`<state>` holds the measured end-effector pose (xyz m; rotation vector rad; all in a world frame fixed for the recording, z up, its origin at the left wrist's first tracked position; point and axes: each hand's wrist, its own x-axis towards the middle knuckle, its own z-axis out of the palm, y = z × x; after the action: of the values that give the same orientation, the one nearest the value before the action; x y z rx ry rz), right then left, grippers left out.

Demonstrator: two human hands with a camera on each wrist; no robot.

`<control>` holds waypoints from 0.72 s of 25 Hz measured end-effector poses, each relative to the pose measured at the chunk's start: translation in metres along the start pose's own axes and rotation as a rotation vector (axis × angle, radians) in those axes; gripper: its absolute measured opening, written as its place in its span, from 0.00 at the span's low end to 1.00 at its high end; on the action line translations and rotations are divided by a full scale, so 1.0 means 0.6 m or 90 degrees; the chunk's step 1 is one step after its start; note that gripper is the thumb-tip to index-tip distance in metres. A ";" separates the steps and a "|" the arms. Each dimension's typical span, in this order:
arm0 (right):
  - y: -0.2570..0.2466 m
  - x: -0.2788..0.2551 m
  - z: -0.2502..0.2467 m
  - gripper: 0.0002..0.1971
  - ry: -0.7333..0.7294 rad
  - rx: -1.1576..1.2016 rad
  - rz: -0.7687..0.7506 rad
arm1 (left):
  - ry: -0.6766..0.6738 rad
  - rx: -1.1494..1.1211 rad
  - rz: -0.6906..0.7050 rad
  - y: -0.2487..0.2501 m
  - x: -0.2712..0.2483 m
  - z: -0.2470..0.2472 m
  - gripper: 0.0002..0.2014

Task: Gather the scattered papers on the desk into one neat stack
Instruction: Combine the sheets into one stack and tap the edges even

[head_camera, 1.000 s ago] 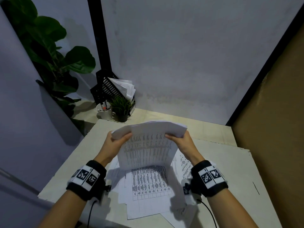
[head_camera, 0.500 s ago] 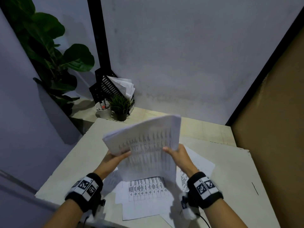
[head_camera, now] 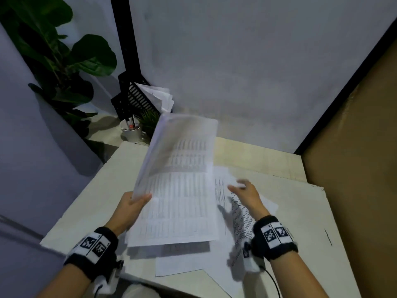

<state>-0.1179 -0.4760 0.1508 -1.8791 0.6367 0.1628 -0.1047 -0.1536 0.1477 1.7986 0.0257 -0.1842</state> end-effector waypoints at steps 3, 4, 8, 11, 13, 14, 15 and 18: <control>0.136 -0.002 -0.027 0.51 0.127 -0.074 0.366 | 0.044 0.010 -0.076 -0.050 -0.018 -0.043 0.10; 0.152 -0.004 -0.023 0.55 0.166 -0.067 0.412 | 0.053 0.007 -0.100 -0.066 -0.025 -0.055 0.07; 0.122 0.007 0.055 0.61 0.168 -0.086 0.340 | 0.071 0.000 -0.165 -0.115 -0.036 -0.075 0.07; 0.100 0.002 0.136 0.62 0.139 -0.219 0.280 | 0.066 0.002 -0.182 -0.129 -0.035 -0.078 0.11; 0.099 -0.005 0.166 0.60 0.123 -0.231 0.238 | 0.059 0.009 -0.187 -0.135 -0.038 -0.080 0.11; 0.098 -0.008 0.172 0.59 0.117 -0.205 0.218 | 0.056 0.013 -0.192 -0.140 -0.038 -0.081 0.11; 0.096 -0.010 0.175 0.58 0.115 -0.180 0.198 | 0.055 0.012 -0.197 -0.145 -0.039 -0.082 0.10; 0.089 -0.022 0.184 0.59 0.109 -0.146 0.138 | 0.061 0.006 -0.204 -0.153 -0.040 -0.084 0.09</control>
<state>-0.1354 -0.3862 0.0678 -2.0561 0.9735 0.2249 -0.1336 -0.0813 0.0734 1.8035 0.3826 -0.3260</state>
